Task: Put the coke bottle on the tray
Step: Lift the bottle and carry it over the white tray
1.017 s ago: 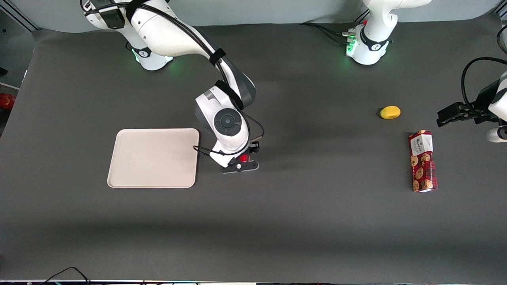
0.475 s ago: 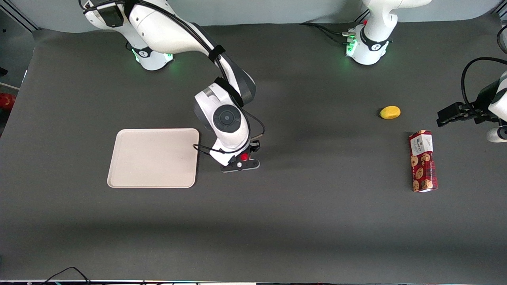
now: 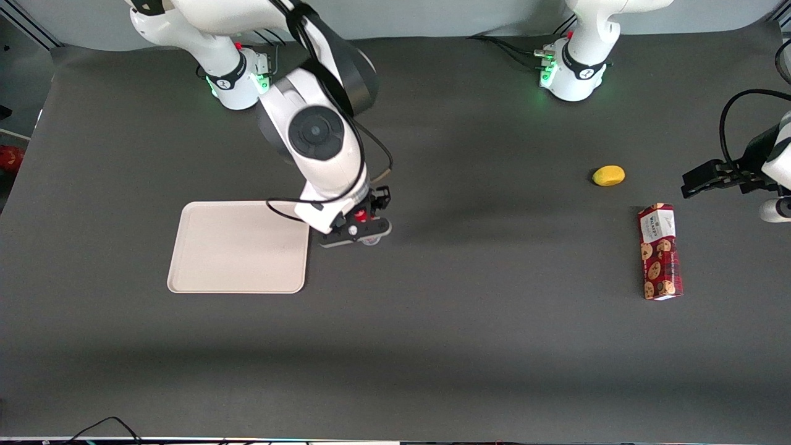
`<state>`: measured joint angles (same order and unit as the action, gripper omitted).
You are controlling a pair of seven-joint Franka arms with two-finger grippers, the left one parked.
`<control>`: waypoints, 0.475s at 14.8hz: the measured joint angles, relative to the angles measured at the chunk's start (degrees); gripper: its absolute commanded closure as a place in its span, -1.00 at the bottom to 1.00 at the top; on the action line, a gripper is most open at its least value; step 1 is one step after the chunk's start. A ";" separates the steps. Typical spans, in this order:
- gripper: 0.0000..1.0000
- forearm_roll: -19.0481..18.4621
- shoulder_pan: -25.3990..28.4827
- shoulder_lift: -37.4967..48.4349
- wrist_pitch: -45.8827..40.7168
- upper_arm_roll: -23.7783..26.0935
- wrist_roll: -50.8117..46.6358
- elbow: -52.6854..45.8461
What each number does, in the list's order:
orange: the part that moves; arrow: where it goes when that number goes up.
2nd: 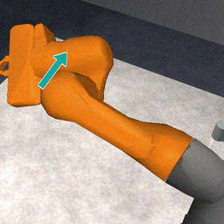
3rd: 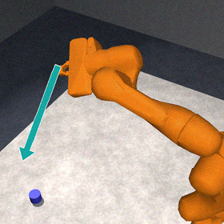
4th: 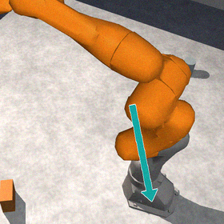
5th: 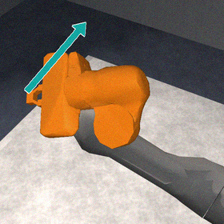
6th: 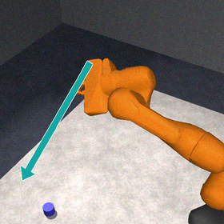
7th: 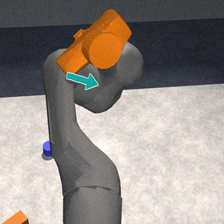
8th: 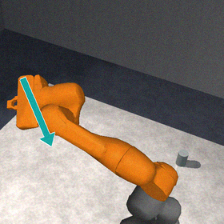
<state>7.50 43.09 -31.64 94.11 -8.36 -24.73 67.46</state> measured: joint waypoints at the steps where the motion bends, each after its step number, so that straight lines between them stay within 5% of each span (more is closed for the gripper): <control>1: 1.00 0.00 0.01 0.36 -1.72 0.00 0.04 -1.38; 7: 1.00 -2.16 -0.68 1.03 0.78 -6.36 6.56 3.84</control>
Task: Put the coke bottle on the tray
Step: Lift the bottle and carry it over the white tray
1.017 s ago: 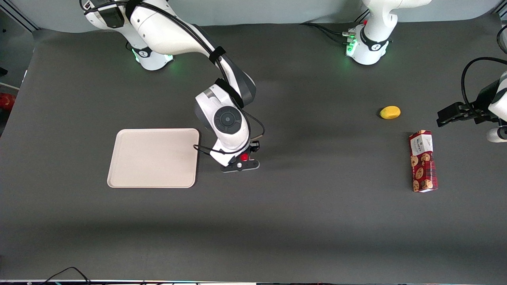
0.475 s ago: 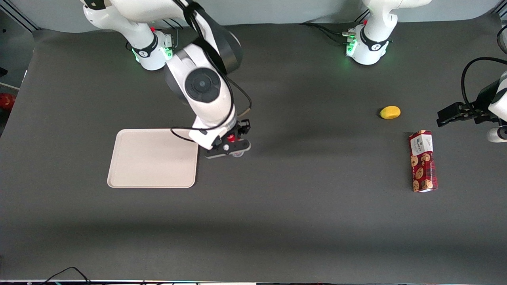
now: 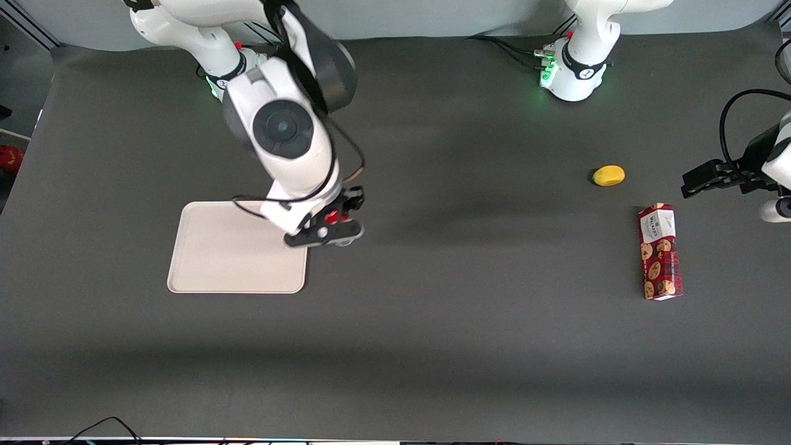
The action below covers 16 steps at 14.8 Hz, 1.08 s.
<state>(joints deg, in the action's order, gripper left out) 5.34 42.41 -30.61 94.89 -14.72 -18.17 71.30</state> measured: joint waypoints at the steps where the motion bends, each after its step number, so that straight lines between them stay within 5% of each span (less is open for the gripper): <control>1: 1.00 -0.17 -0.38 0.71 2.97 -1.69 2.99 3.26; 9: 1.00 -1.08 -1.33 15.92 13.16 -16.51 23.74 29.47; 16: 1.00 -2.07 -1.82 18.40 36.05 -24.85 39.09 48.10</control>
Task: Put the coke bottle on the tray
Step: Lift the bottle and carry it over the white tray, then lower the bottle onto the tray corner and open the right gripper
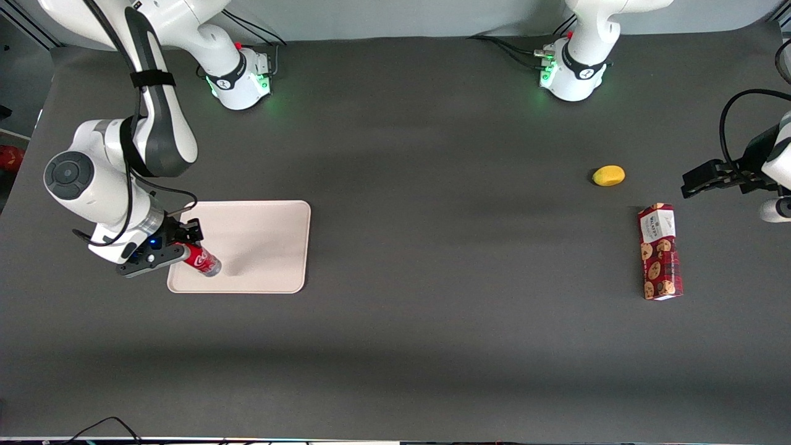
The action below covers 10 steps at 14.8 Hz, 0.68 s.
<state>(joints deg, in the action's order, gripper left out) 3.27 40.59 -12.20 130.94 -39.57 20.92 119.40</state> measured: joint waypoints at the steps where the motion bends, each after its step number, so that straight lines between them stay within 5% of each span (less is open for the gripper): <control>1: 1.00 0.00 -0.11 -0.02 1.35 -1.02 1.72 1.37; 10: 1.00 4.98 -4.52 -3.24 3.53 -2.10 14.48 4.07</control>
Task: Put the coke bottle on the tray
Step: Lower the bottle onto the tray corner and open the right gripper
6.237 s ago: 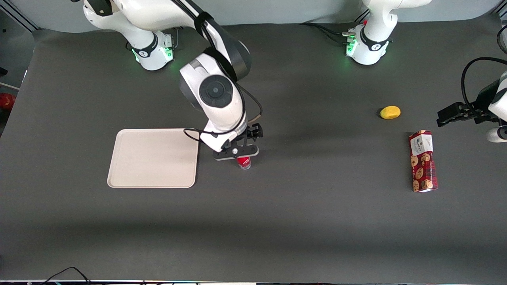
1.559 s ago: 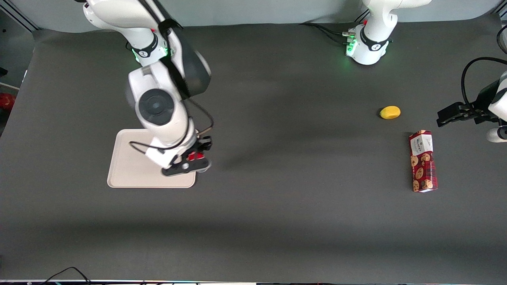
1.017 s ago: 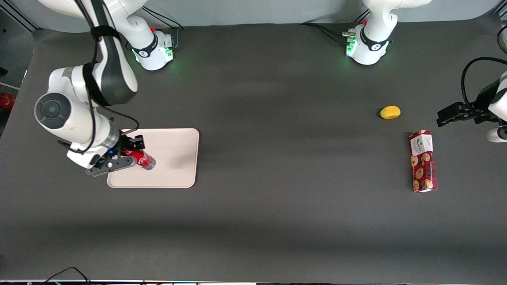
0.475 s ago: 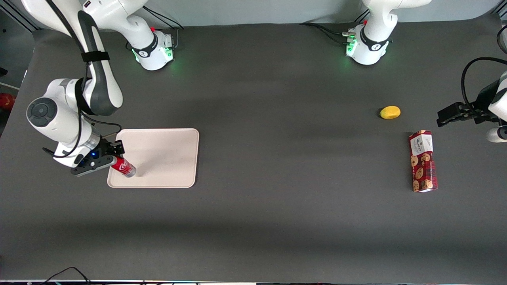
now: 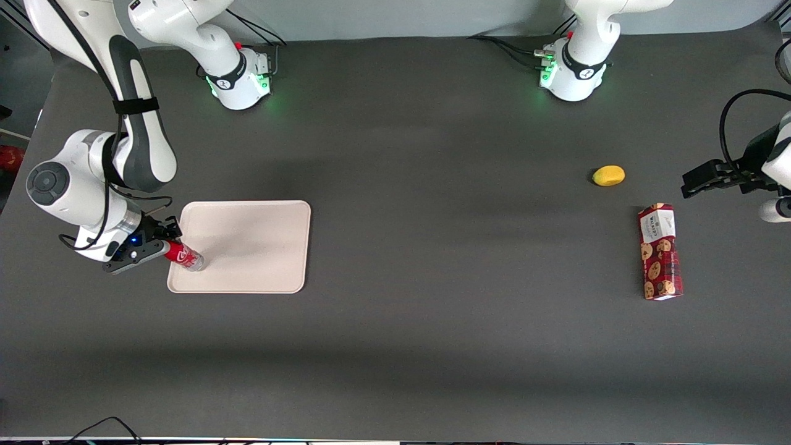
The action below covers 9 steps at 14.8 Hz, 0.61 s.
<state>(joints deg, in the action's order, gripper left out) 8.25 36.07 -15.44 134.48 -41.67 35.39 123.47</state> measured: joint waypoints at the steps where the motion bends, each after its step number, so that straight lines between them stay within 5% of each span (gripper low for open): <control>1: 1.00 0.02 -0.01 -0.60 0.11 0.00 0.00 0.06; 3: 0.99 0.15 0.01 -1.43 0.36 0.01 0.01 -0.01; 4: -0.27 0.17 0.02 -1.43 0.36 0.01 0.02 -0.11; 5: -0.99 0.18 0.01 -1.49 0.36 0.01 0.02 -0.12; 9: -1.00 0.18 0.01 -2.26 0.38 0.01 0.06 -1.08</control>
<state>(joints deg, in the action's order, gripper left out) 8.43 36.08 -17.70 134.86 -41.66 35.45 122.39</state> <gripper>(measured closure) 0.176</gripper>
